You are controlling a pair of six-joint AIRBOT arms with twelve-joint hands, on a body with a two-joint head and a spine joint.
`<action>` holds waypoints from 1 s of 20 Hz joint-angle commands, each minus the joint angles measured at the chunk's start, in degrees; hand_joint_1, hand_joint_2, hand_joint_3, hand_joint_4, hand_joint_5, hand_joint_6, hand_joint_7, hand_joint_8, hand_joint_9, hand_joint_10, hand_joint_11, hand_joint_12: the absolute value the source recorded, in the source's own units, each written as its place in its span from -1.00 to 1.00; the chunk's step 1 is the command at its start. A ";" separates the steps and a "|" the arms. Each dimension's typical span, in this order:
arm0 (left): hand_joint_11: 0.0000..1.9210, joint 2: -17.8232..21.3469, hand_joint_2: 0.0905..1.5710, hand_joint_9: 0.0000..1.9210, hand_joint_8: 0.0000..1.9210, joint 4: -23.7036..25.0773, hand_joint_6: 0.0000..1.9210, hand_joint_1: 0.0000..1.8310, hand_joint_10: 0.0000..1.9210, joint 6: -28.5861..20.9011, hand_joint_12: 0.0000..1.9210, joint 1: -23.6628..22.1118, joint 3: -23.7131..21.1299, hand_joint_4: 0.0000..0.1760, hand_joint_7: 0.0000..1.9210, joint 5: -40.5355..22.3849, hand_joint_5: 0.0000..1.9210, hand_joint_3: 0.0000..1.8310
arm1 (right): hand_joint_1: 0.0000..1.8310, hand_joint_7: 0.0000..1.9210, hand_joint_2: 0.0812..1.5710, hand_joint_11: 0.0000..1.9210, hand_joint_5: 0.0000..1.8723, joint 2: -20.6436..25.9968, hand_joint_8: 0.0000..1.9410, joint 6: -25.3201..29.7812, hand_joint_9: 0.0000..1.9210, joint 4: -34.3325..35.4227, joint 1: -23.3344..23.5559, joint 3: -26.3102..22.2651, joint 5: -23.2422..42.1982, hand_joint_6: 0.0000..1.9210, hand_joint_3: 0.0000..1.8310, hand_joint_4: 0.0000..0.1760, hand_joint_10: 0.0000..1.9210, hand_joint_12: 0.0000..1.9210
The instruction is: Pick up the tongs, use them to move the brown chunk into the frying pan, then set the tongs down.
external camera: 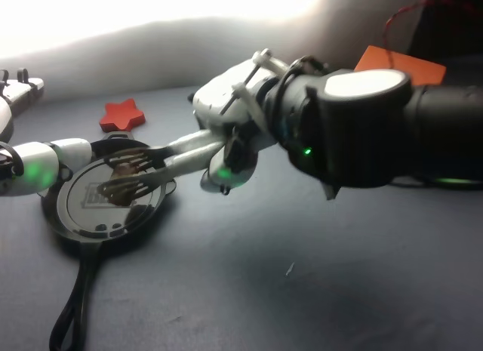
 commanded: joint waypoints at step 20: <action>-1.00 -0.07 0.56 -0.84 -1.00 3.85 -0.99 -1.00 -1.00 0.38 -0.56 -0.92 1.05 -1.00 -0.82 -5.17 -0.87 -1.00 | -0.58 0.32 0.85 0.01 0.01 -2.43 -0.13 5.81 0.21 -10.18 -1.46 4.47 3.62 -0.10 -1.00 -1.00 0.58 1.00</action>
